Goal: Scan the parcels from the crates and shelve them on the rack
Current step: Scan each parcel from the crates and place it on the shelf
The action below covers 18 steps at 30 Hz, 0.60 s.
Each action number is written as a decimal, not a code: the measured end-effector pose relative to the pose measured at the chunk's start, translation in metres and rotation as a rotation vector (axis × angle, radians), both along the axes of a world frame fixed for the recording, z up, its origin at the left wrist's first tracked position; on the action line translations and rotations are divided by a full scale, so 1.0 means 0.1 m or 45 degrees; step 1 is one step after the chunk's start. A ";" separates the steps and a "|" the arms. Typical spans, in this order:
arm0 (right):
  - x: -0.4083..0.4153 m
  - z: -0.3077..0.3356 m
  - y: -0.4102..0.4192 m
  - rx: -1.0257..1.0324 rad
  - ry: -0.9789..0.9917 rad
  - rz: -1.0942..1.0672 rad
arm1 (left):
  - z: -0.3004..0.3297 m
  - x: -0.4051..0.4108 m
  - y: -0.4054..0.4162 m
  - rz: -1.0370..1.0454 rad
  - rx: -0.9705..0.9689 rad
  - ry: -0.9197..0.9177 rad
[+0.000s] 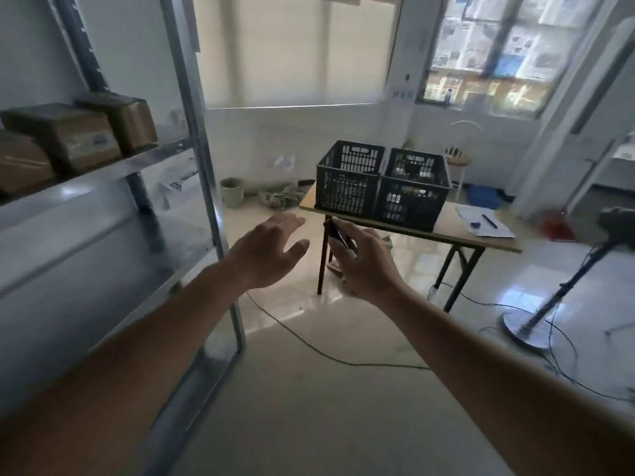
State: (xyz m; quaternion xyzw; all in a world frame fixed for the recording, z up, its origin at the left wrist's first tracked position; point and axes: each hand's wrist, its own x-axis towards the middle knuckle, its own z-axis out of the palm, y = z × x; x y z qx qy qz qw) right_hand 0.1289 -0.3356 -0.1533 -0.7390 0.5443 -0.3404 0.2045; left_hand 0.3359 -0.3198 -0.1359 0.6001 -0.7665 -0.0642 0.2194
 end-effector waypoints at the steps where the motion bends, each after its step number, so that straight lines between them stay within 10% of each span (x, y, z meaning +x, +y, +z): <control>1: -0.10 -0.02 -0.19 -0.006 0.001 -0.029 | -0.03 -0.09 -0.25 -0.037 -0.001 0.003; 18: -2.02 -0.45 -3.13 0.066 -0.049 -0.378 | -0.29 -1.95 -3.85 -0.403 0.140 0.019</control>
